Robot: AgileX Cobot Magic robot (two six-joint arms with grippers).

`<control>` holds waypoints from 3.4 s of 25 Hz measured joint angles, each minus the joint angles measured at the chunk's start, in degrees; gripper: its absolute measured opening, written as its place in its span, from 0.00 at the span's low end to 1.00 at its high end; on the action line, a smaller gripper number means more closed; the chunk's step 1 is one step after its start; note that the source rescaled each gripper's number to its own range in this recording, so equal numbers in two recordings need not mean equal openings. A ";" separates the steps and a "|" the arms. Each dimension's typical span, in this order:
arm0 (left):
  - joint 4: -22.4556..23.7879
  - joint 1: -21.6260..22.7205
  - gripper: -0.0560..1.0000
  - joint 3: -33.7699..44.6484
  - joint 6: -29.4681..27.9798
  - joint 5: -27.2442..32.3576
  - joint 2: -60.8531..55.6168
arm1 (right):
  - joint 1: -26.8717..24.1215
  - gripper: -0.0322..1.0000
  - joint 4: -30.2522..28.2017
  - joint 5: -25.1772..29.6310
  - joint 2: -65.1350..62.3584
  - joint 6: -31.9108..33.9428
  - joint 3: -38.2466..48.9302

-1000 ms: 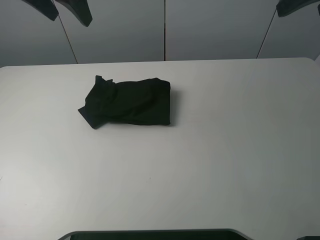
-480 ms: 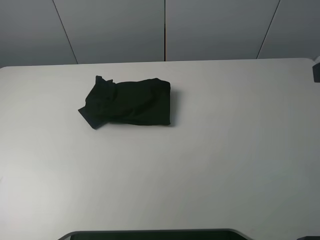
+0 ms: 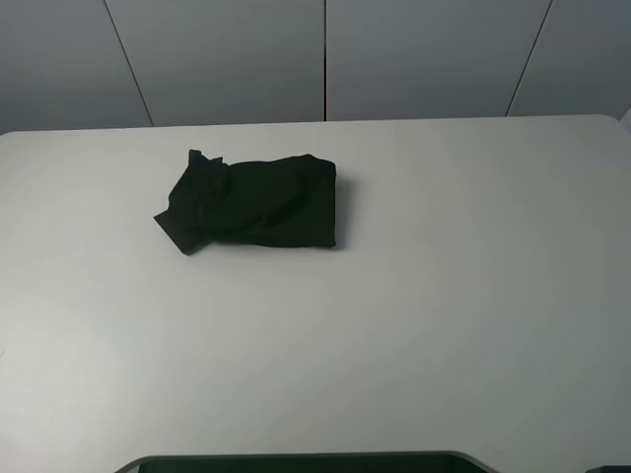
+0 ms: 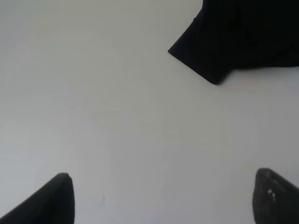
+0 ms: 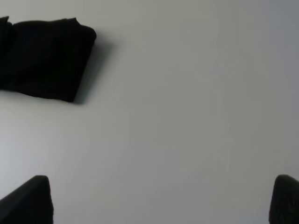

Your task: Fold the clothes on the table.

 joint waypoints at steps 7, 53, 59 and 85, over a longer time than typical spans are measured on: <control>0.12 0.00 0.99 5.50 -0.10 0.42 -13.02 | 2.04 1.00 -2.95 0.43 -10.72 2.01 2.69; 1.78 0.00 0.99 13.82 -1.52 -3.40 -27.19 | 3.30 1.00 -7.21 -6.48 -21.14 1.53 12.67; 1.78 0.00 0.99 13.82 -1.52 -3.53 -27.19 | 6.34 1.00 -5.17 -6.67 -21.14 1.64 12.67; 1.47 16.59 0.99 13.82 -1.52 -3.53 -27.19 | 6.05 1.00 -4.48 -6.82 -21.28 1.42 12.67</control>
